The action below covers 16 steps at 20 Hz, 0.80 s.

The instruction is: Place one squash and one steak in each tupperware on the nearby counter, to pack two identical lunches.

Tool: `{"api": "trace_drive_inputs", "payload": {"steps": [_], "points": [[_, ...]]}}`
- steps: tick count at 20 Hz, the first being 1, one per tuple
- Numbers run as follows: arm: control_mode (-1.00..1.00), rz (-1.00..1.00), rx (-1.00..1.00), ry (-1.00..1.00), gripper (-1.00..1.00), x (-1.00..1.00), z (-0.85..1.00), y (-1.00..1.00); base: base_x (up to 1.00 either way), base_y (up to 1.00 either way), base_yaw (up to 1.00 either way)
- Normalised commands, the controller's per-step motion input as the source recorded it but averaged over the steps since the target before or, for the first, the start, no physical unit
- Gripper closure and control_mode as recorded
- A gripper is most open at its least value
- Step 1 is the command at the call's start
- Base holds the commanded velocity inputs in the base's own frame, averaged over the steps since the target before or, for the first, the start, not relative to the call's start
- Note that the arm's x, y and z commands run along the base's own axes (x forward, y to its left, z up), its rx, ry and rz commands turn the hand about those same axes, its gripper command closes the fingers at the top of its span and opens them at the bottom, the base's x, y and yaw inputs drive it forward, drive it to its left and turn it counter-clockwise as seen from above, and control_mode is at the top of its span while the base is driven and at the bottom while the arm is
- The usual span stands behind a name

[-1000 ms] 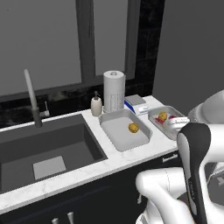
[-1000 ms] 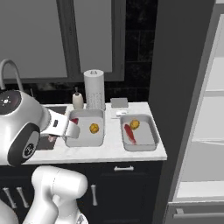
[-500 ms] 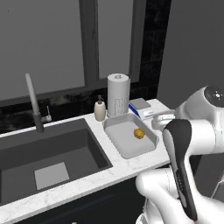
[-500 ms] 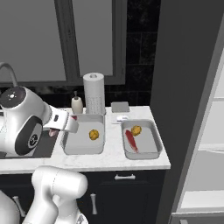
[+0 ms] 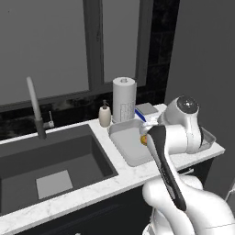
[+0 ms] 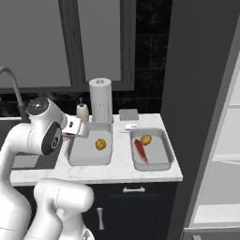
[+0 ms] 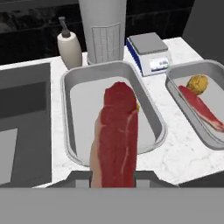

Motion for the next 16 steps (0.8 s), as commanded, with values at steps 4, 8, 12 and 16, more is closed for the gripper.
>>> {"api": "trace_drive_inputs", "payload": {"steps": [4,8,12,16], "points": [[-1.0,0.03,0.0,0.21,1.0,1.0,-0.63,0.13,0.0,0.0,0.0],[-1.0,0.03,-0.03,0.46,1.0,0.89,-0.05,0.0,0.0,0.0,0.0],[-1.0,0.01,-0.03,0.49,1.0,0.42,-0.04,0.0,0.0,0.0,0.0],[-1.0,0.0,0.0,0.16,1.0,0.01,-0.33,0.0,0.0,0.0,0.0]]}}
